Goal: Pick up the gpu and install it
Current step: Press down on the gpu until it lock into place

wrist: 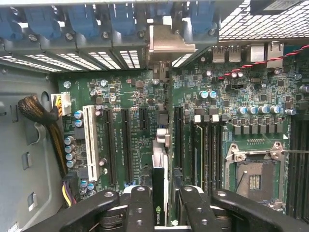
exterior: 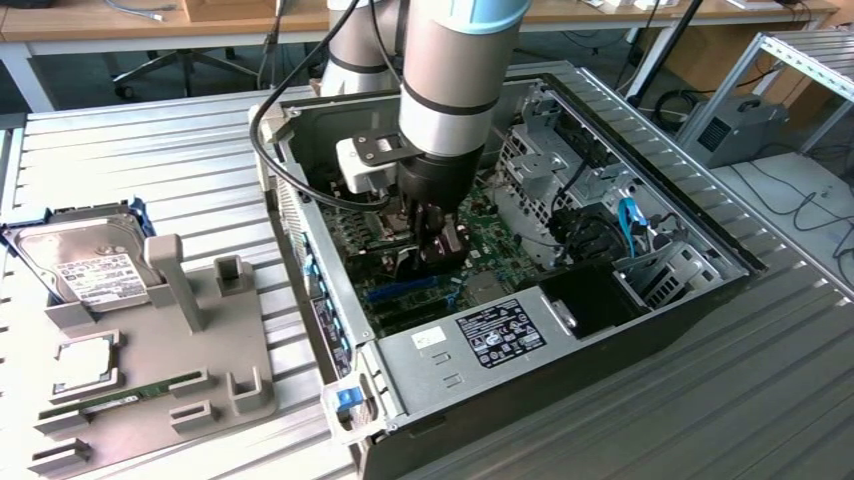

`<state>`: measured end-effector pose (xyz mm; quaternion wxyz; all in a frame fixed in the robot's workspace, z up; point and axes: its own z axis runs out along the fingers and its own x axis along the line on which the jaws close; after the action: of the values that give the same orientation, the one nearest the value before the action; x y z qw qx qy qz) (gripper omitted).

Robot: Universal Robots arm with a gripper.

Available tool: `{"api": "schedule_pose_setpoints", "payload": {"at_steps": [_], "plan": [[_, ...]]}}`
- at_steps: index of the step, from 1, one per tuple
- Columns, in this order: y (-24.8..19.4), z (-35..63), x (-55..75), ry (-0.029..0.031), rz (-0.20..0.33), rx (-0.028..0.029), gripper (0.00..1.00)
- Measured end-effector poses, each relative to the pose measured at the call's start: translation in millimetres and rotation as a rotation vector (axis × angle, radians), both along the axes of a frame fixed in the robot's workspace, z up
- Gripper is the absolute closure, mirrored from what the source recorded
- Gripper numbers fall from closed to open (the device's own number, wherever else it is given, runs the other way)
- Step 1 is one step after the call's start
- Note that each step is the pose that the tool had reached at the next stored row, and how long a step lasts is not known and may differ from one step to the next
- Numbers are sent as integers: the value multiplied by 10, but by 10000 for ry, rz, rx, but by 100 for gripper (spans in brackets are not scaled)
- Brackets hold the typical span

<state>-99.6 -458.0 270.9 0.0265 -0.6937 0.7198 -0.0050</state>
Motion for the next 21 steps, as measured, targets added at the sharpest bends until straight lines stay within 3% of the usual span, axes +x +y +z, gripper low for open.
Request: {"api": "schedule_pose_setpoints", "payload": {"at_steps": [3,8,17,21], "plan": [[0,0,1,0,81,-6,74],[1,0,2,-1,670,-6,74],[1,-21,-8,-2,716,31,74],[-4,-42,-32,1,698,-42,74]]}}
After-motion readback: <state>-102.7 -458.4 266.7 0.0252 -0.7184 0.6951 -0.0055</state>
